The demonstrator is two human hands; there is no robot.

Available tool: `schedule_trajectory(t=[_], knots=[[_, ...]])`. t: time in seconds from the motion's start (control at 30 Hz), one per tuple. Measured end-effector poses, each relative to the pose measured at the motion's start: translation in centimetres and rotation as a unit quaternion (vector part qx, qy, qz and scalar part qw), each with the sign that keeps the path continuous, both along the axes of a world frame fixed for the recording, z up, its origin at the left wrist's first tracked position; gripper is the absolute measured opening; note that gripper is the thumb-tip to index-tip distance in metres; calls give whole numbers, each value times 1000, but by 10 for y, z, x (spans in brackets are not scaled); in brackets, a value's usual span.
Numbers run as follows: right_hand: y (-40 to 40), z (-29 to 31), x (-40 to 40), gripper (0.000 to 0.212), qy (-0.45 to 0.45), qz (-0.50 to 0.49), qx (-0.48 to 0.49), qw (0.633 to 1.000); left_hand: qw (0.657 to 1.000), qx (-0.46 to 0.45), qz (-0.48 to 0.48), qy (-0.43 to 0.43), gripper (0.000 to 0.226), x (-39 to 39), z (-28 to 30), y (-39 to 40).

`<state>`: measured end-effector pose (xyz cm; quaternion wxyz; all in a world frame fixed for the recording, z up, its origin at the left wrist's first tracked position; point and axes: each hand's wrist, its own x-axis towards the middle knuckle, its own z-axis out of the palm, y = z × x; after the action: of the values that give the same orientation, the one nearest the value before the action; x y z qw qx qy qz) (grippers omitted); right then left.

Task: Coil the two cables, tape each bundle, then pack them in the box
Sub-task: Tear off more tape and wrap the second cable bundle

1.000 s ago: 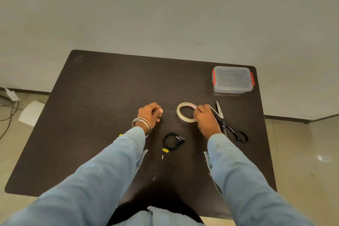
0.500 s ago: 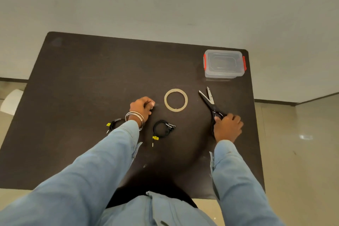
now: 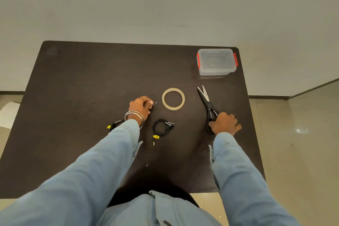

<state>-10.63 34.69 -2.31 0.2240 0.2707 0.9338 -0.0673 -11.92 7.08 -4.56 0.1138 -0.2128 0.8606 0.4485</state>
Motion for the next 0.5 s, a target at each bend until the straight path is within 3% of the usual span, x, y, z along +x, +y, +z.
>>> schedule_trajectory(t=[0.13,0.23,0.33,0.4,0.5], knots=[[-16,3,2,44,36,38,10,999,1000,-9,-3,8,15,1,3,-4],[-25,24,-5,37,60,13,-76,995,999,-29,-16,11,15,0,6,-7],[-30,45,-18,38,56,63,-130,988,998,-47,-35,21,16,-2,10,-7],[-35,56,-24,49,39,129,-112,985,997,-59,-51,22,17,-3,12,-8],[-43,70,-28,69,20,267,0,964,995,-71,-67,17,18,-4,14,-8]])
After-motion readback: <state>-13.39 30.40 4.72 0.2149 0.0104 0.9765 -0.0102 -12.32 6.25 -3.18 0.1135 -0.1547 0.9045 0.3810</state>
